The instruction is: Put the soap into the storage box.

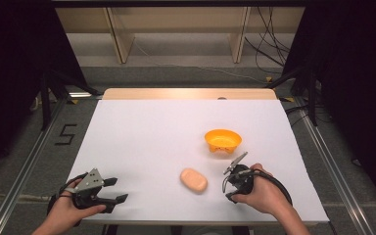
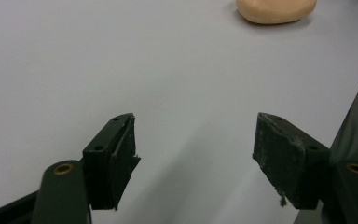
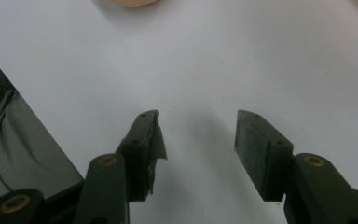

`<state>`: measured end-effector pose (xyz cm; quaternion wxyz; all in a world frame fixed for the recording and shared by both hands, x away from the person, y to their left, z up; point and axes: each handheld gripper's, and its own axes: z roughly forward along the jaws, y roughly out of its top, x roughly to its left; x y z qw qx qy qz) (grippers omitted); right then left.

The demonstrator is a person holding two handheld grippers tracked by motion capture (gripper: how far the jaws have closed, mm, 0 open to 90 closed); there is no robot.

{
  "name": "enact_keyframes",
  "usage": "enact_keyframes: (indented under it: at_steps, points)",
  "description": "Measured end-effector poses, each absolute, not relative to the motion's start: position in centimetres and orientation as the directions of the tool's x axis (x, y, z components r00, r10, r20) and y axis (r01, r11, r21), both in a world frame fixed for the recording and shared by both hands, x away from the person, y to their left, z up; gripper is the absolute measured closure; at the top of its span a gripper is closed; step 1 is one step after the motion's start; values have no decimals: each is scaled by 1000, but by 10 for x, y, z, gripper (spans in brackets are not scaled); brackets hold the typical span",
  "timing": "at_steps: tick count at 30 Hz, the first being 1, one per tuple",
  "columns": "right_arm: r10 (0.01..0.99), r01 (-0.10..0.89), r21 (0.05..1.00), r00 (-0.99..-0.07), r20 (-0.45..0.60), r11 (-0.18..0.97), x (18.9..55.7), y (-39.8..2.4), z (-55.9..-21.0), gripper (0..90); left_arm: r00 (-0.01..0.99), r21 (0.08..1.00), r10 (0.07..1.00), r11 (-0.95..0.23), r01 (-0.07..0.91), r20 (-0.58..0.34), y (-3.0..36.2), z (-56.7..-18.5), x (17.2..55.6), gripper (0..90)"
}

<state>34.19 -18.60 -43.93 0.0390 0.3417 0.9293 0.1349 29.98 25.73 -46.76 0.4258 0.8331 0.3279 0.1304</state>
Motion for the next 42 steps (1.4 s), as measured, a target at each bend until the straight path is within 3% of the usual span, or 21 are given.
enact_keyframes:
  at_steps: [10,28,34,36,42]
  points:
    - [626,615,214,-780,20,759,350,-178,-432,458,764,790,644,-449,416,-36,259,-467,300,294]
    - [585,579,199,-810,35,790,379,-144,-426,454,770,795,637,-454,402,-26,259,-466,301,294]
    - [572,570,191,-819,52,799,385,-132,-428,410,772,795,635,-455,401,-26,259,-466,301,294]
    - [595,595,187,-801,60,782,384,-127,-429,400,751,813,658,-405,418,-58,256,-468,299,294]
    - [570,569,183,-820,53,801,389,-122,-430,371,770,793,637,-456,403,-25,259,-466,301,294]
